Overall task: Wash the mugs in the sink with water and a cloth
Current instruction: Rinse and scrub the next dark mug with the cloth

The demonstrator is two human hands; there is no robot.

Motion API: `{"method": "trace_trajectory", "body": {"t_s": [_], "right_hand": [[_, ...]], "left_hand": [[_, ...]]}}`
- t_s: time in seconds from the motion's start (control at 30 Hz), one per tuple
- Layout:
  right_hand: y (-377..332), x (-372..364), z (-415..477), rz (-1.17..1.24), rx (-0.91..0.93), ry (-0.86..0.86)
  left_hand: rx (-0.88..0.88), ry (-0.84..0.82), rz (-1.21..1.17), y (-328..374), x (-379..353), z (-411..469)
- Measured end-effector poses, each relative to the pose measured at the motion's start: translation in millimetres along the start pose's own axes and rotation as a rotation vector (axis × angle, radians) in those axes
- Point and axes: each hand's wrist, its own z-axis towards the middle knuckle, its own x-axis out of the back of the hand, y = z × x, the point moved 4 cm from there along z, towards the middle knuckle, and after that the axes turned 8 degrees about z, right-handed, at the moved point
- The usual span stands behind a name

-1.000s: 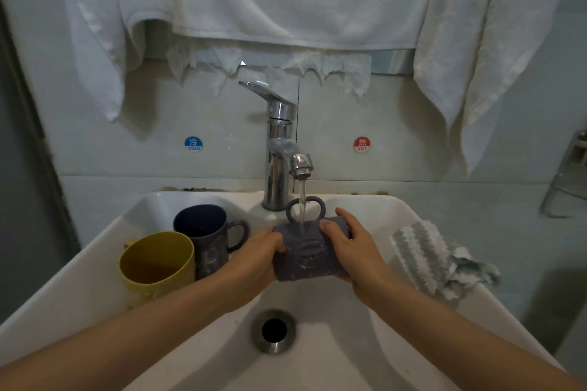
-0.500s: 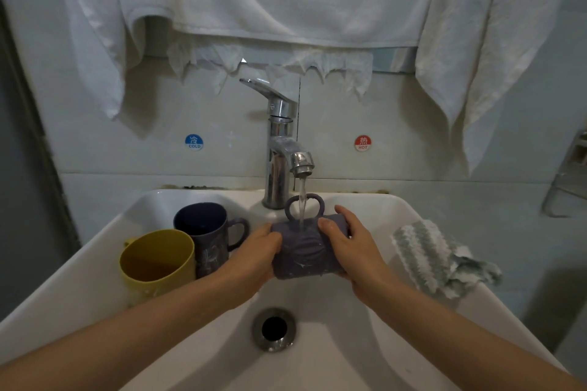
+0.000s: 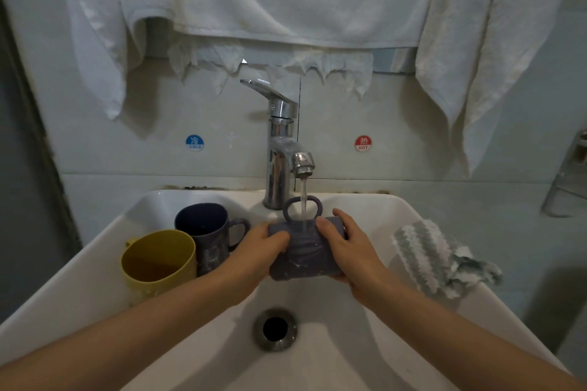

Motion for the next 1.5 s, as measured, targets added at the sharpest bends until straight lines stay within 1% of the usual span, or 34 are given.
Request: {"method": "trace_trajectory", "body": {"t_s": [0.1,0.17,0.23,0.33,0.37,0.53,0.67,0.8,0.93,1.0,1.17,1.33,1.37,1.5], "right_hand": [[2,2,1,0.046,-0.102,-0.004],[2,4,2,0.075,-0.137,-0.012],[1,5,1,0.052,-0.109,-0.053],[-2,2,-3,-0.041,-0.023,-0.174],[-2,0,-3,-0.038,-0.02,-0.214],[-4,-2,-1,0.192,-0.1,-0.291],[-4,-3,-3,0.213,-0.078,-0.262],[-4,-1,-3,0.219,-0.076,-0.234],[-8,0,-1,0.266,-0.122,-0.165],[-9,0,-1,0.247,-0.114,-0.152],[-6,-3,-6,0.122,-0.026,-0.206],[-7,-4,-7,0.16,-0.097,-0.189],[-6,-4,-8,0.129,-0.086,-0.202],[-2,-8,-12,-0.124,0.069,-0.257]], "left_hand": [[-0.03,-0.089,-0.091,5,-1,-4],[-0.05,-0.115,-0.042,3,-2,-8],[-0.076,-0.118,-0.021,0,-3,-11],[-0.115,-0.072,-0.056,2,2,-12],[-0.132,-0.063,-0.042,4,4,-12],[-0.196,-0.07,0.052,5,6,-16],[-0.242,-0.063,0.131,10,4,-19],[-0.256,-0.099,0.153,10,0,-23],[-0.253,-0.081,0.213,8,-1,-21],[-0.258,-0.079,0.232,8,-1,-21],[-0.238,-0.083,0.193,6,1,-21],[-0.25,-0.167,0.208,6,-1,-24],[-0.239,-0.169,0.191,6,-1,-24],[-0.221,-0.152,0.103,5,1,-24]]}}
